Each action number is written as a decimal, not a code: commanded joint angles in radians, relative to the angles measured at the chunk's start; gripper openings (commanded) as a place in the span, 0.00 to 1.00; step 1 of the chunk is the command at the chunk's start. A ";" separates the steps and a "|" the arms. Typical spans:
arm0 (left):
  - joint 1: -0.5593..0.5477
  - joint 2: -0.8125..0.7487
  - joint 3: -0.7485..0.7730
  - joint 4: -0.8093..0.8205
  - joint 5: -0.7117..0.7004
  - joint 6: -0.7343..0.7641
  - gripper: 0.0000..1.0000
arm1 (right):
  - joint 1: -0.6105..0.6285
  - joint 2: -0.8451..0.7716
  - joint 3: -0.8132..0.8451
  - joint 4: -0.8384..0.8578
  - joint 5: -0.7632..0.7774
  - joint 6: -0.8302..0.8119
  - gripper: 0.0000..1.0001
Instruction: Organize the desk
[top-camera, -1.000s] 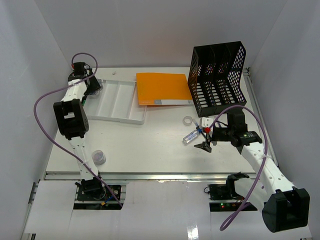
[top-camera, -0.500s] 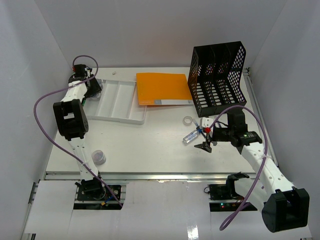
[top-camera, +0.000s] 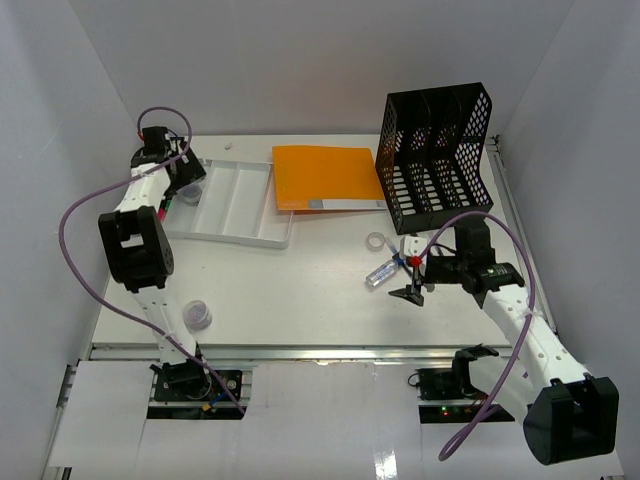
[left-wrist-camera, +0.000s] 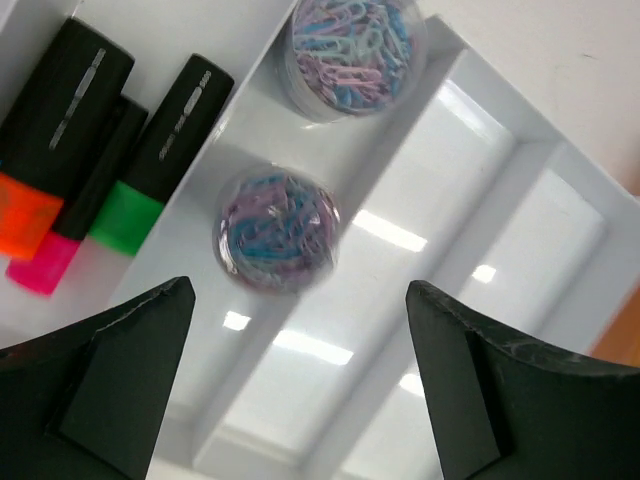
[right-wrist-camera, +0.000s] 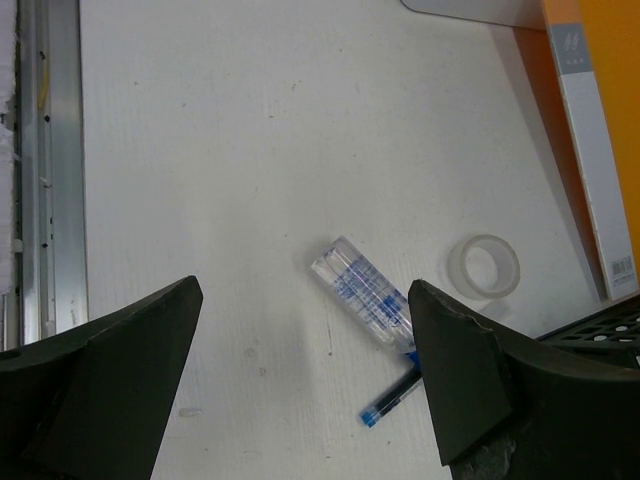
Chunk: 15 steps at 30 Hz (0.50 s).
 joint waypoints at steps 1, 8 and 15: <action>0.011 -0.332 -0.203 0.039 0.095 -0.146 0.98 | -0.001 0.027 0.020 -0.086 -0.106 -0.061 0.90; 0.026 -0.791 -0.669 0.194 0.346 -0.242 0.98 | 0.272 0.190 0.153 0.016 0.020 0.053 0.90; 0.026 -1.137 -0.804 0.091 0.174 -0.248 0.98 | 0.712 0.583 0.442 0.322 0.389 0.300 0.90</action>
